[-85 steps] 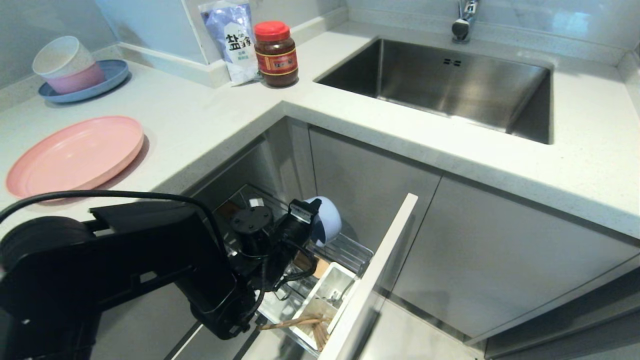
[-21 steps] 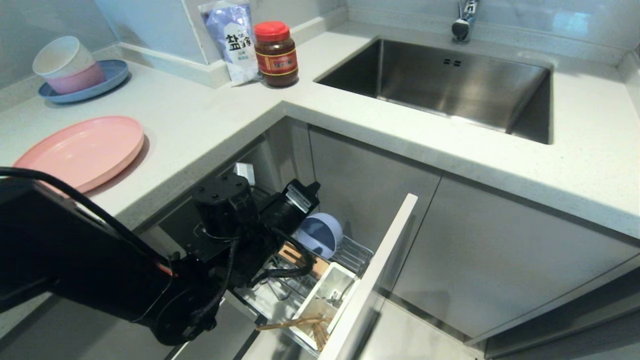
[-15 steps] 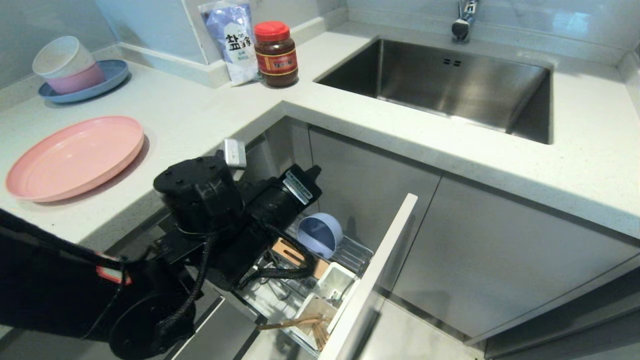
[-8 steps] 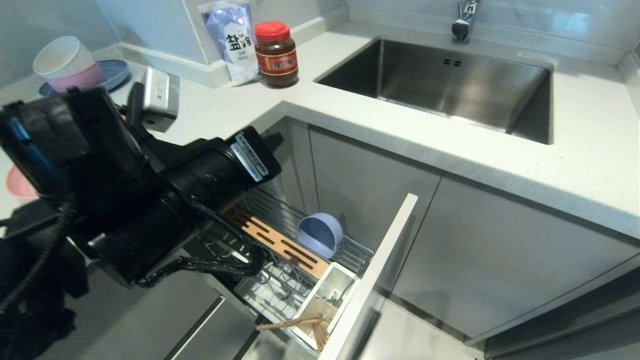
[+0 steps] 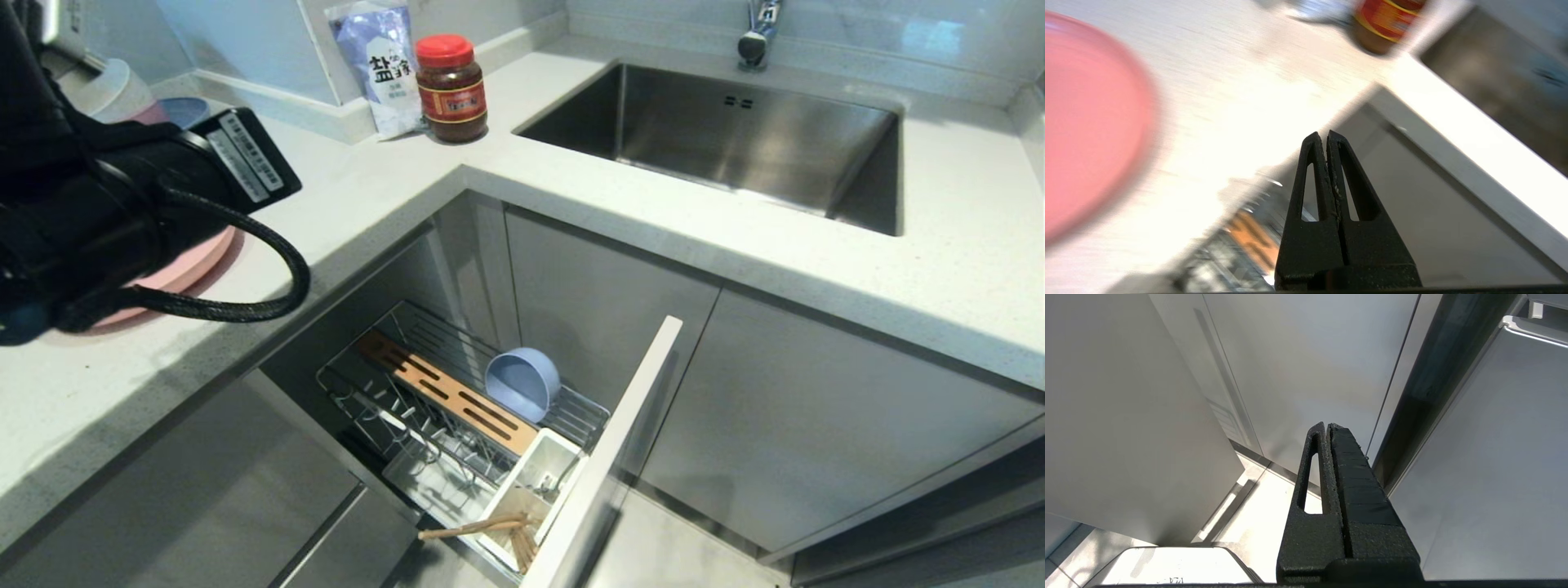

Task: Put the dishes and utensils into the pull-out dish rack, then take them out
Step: Pick up the plate and place it in the cupboard

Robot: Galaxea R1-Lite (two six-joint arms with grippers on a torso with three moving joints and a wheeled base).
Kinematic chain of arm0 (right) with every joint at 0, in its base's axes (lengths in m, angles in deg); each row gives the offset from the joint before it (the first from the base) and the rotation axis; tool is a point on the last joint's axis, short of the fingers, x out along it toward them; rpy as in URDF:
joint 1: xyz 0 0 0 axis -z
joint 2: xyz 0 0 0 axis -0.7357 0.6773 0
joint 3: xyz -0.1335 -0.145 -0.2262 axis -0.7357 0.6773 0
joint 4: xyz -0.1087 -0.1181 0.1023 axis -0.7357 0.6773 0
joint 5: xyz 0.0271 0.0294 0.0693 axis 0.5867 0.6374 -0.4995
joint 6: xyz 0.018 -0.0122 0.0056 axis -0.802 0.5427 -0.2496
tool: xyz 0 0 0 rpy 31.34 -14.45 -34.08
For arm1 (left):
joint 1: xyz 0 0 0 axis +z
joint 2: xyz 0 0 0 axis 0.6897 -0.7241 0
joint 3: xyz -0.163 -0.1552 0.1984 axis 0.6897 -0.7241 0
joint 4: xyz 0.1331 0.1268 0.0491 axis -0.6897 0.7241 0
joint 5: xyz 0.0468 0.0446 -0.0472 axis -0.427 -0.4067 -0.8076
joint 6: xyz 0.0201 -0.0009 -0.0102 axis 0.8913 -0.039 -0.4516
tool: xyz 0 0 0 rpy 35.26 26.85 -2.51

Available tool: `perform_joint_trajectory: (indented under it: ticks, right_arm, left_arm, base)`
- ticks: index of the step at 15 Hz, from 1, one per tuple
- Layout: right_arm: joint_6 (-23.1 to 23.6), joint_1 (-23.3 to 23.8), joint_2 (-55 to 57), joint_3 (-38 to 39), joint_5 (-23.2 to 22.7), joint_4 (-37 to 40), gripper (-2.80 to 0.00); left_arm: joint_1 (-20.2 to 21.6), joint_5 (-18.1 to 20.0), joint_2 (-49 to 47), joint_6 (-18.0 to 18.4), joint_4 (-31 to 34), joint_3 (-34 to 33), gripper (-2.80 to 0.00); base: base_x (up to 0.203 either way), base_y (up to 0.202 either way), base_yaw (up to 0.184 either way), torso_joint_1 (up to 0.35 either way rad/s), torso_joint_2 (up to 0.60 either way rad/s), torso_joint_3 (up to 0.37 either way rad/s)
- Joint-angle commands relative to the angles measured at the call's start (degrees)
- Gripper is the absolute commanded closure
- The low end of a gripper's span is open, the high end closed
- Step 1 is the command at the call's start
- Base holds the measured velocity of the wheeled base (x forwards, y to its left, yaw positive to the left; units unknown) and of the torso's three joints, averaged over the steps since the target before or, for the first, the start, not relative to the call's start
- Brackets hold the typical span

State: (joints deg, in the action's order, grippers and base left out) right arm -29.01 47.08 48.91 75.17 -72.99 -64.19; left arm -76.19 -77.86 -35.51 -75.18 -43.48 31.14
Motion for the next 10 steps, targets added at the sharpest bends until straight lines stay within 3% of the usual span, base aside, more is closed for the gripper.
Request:
perform_joint_trajectory:
  ticks: [1,4,8,10]
  right_arm:
    - [0.0,0.02,-0.24,0.09,0.0,0.0,0.0]
    - [0.0,0.03,-0.22,0.09,0.0,-0.05,0.0]
    - [0.0,-0.01,-0.24,0.09,0.0,-0.07,0.0]
    - [0.0,-0.05,-0.2,0.09,0.0,-0.07,0.0]
  left_arm:
    - [7.17,-0.63,1.5,-0.04,6.87,4.12,0.0]
    - [13.07,-1.03,1.28,-0.29,18.02,8.65,0.0]
    - [17.71,-2.34,-0.92,-0.01,19.27,11.19,0.0]
    - [17.94,-3.32,-2.38,-0.1,22.74,12.36,0.0]
  base:
    - [0.0,0.0,0.0,0.0,0.0,0.0]
    - [0.0,0.0,0.0,0.0,0.0,0.0]
    - [0.0,0.0,0.0,0.0,0.0,0.0]
    - [0.0,0.0,0.0,0.0,0.0,0.0]
